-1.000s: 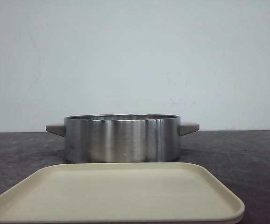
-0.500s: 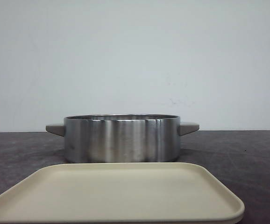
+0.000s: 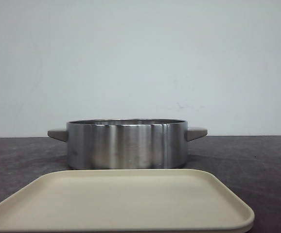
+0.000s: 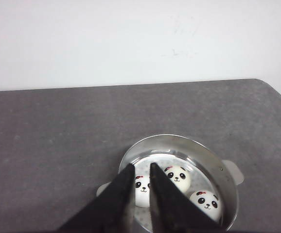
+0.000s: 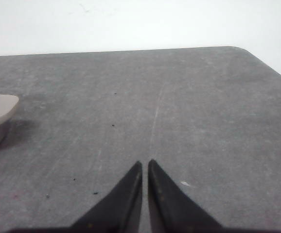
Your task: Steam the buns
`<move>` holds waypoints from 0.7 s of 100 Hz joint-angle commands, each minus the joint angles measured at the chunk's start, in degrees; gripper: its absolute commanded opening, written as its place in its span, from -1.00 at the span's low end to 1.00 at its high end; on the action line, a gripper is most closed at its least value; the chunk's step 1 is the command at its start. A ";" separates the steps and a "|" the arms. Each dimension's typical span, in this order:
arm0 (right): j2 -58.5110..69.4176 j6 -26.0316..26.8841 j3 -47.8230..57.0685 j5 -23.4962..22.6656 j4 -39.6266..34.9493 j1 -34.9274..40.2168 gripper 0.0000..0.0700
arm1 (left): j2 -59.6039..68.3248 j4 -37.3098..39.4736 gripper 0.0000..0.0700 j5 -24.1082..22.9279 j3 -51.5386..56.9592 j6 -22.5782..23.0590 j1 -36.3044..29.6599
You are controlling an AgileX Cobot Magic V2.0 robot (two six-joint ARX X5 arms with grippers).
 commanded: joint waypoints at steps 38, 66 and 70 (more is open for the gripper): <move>0.02 0.96 -0.20 0.13 0.52 0.07 -0.96 | -6.32 2.60 -0.98 4.02 -6.95 8.57 6.56; 0.02 0.96 -0.20 0.13 0.52 0.07 -0.96 | -25.03 36.57 -0.98 6.95 -45.90 2.47 12.59; 0.02 0.96 -0.20 0.13 0.52 0.07 -0.96 | -28.00 40.22 -0.98 6.99 -50.69 1.36 13.16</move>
